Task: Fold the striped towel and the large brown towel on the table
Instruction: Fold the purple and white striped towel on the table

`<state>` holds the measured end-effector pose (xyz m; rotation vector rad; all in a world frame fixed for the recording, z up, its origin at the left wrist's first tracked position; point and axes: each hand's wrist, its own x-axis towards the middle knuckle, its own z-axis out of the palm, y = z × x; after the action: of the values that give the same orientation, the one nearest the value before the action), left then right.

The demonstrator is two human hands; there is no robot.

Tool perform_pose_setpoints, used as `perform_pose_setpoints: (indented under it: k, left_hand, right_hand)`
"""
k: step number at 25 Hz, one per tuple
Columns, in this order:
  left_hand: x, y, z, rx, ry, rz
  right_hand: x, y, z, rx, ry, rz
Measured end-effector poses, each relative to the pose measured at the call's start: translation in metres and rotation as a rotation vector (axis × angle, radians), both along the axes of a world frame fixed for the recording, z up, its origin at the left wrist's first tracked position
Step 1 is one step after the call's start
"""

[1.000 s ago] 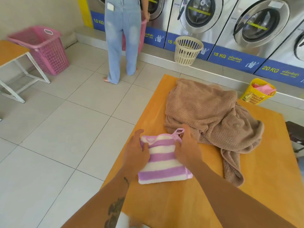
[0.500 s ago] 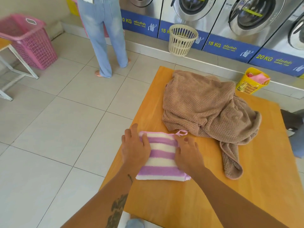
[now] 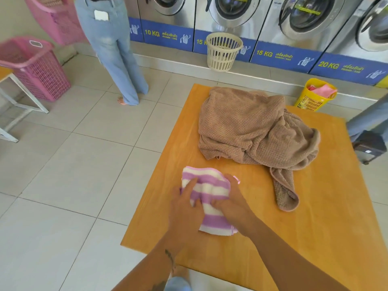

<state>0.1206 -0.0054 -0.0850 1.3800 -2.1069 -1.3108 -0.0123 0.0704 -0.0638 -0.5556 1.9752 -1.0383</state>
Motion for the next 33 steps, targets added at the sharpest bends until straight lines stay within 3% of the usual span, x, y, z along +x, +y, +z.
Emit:
perform_pose_setpoints:
  k: [4,8,17,21,25,27,29,33]
  left_hand:
    - [-0.021,0.006,0.025,0.264,0.229,-0.039]
    - [-0.059,0.048,0.049,0.517,0.316,-0.167]
    - [-0.181,0.282,0.068,0.914,0.308,-0.314]
    - [-0.222,0.381,0.069,0.868,0.288,-0.39]
    - [-0.264,0.437,0.066,0.876,0.263,-0.466]
    - [-0.285,0.454,0.061,0.811,0.21,-0.533]
    - [-0.308,0.47,0.058,0.692,0.147,-0.585]
    - [-0.357,0.49,0.033,0.531,0.052,-0.651]
  right_hand:
    - [-0.023,0.05,0.018,-0.195,0.072,-0.108]
    - [-0.06,0.123,0.031,-0.204,0.105,-0.269]
    - [-0.141,0.384,0.054,-0.042,0.459,-0.392]
    - [-0.165,0.486,0.053,0.02,0.35,-0.499]
    - [-0.189,0.558,0.037,-0.308,-0.206,-0.821]
    - [-0.199,0.581,0.034,-0.411,-0.389,-0.88]
    - [-0.214,0.598,0.027,-0.391,-0.366,-0.867]
    - [-0.257,0.612,0.005,-0.149,-0.086,-0.855]
